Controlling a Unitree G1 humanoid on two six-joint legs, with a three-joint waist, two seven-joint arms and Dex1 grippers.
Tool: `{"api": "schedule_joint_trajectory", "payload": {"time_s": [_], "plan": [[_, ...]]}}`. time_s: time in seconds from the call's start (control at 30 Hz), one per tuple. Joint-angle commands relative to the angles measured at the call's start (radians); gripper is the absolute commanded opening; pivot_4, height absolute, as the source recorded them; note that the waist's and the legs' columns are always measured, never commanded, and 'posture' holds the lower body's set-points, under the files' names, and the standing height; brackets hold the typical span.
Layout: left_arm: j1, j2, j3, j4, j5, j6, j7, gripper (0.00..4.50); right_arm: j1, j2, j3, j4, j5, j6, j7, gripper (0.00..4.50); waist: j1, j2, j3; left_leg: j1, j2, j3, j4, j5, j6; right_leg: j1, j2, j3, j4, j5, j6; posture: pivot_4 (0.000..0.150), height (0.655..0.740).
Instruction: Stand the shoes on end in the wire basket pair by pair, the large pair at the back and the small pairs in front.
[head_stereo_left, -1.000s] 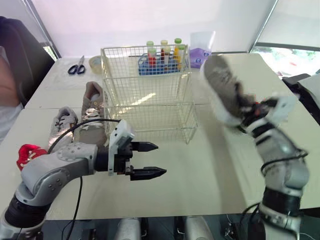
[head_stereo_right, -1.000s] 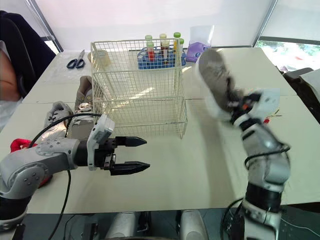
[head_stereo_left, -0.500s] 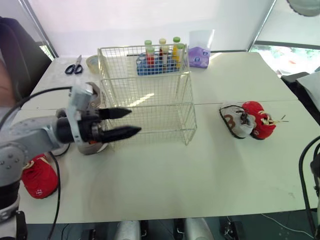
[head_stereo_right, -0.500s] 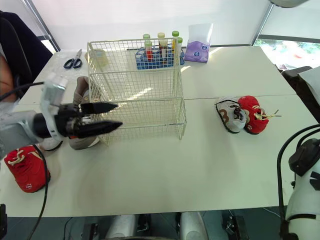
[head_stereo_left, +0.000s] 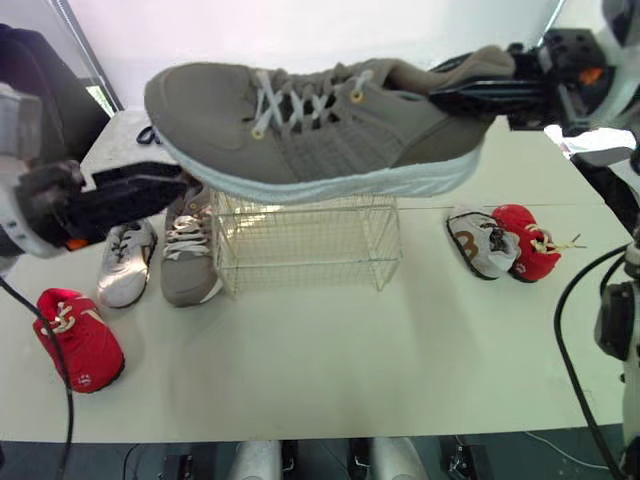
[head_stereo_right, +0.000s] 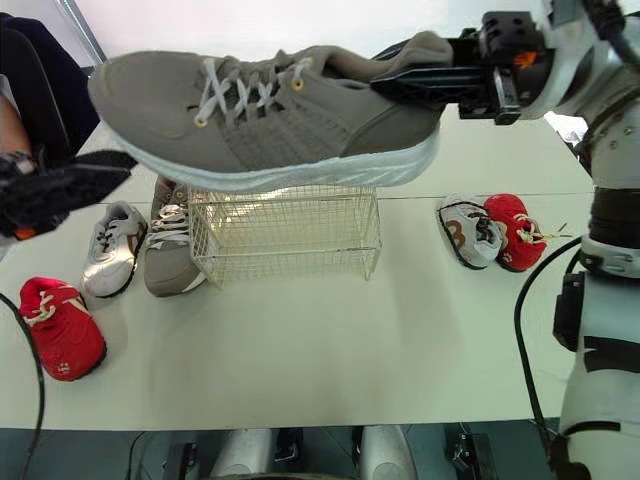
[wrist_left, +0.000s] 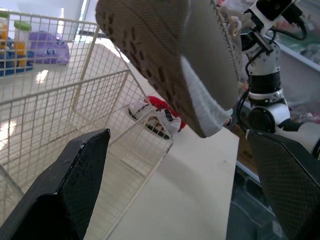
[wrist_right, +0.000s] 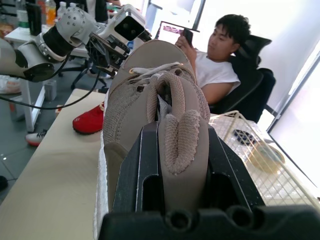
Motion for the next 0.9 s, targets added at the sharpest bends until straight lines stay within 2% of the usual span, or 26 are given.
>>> {"api": "schedule_joint_trajectory", "payload": {"time_s": [0.03, 0.2, 0.3, 0.4, 0.53, 0.63, 0.77, 0.9], "plan": [[0.021, -0.010, 0.036, -0.028, -0.088, -0.025, 0.061, 4.50, -0.017, 0.018, -0.033, -0.028, 0.007, -0.025, 0.005, 0.46, -0.001, 0.000, 0.000, 0.000, 0.000, 0.000, 0.000, 0.000, 0.000, 0.000, 0.000, 0.000, 0.000, 0.000, 0.000, 0.150, 0.7400], [-0.039, -0.029, -0.039, -0.019, -0.183, -0.062, 0.131, 4.50, 0.002, 0.040, -0.032, -0.065, -0.004, -0.048, 0.007, 0.46, 0.000, 0.000, 0.000, 0.000, 0.000, 0.000, 0.000, 0.000, 0.000, 0.000, 0.000, 0.000, 0.001, 0.000, 0.000, 0.150, 0.7400], [-0.098, -0.055, -0.093, 0.057, -0.216, -0.094, 0.211, 4.50, 0.015, 0.042, -0.042, -0.101, 0.015, -0.033, 0.003, 0.46, 0.000, 0.000, 0.000, 0.000, 0.000, 0.000, 0.000, 0.000, 0.000, 0.000, 0.000, 0.000, 0.001, 0.000, 0.000, 0.150, 0.7400], [-0.140, -0.061, -0.126, 0.112, -0.198, -0.084, 0.213, 4.50, 0.033, 0.037, -0.049, -0.142, 0.020, -0.023, -0.007, 0.46, -0.001, -0.001, 0.000, 0.001, 0.000, 0.000, 0.000, 0.000, -0.001, 0.000, 0.001, 0.000, 0.002, 0.000, 0.000, 0.150, 0.7400], [-0.160, -0.059, -0.178, 0.111, -0.154, -0.042, 0.149, 4.50, 0.041, 0.038, -0.060, -0.200, 0.035, -0.005, -0.021, 0.46, -0.003, -0.001, 0.000, 0.001, 0.000, 0.000, 0.001, 0.000, -0.001, 0.000, 0.001, 0.000, 0.002, 0.000, 0.000, 0.150, 0.7400], [-0.156, -0.074, -0.214, 0.087, -0.119, -0.024, 0.093, 3.64, 0.043, 0.038, -0.069, -0.223, 0.047, 0.011, -0.029, 0.40, -0.002, -0.001, 0.000, 0.001, 0.000, 0.000, 0.000, 0.000, -0.001, 0.000, 0.002, 0.000, 0.002, 0.000, 0.000, 0.150, 0.7400], [-0.167, -0.102, -0.218, 0.092, -0.119, -0.033, 0.075, 1.83, 0.050, 0.021, -0.069, -0.232, 0.030, 0.018, -0.034, 0.40, 0.000, -0.001, 0.000, 0.001, 0.000, 0.000, 0.001, 0.001, -0.001, 0.000, 0.002, 0.000, 0.002, 0.000, 0.000, 0.150, 0.7400], [-0.181, -0.139, -0.197, 0.105, -0.125, -0.059, 0.098, 0.80, 0.048, 0.001, -0.077, -0.235, 0.021, 0.030, -0.054, 0.40, 0.000, -0.001, 0.000, 0.001, 0.000, 0.000, 0.001, 0.001, -0.001, 0.000, 0.001, 0.000, 0.002, 0.000, 0.000, 0.150, 0.7400]]}}
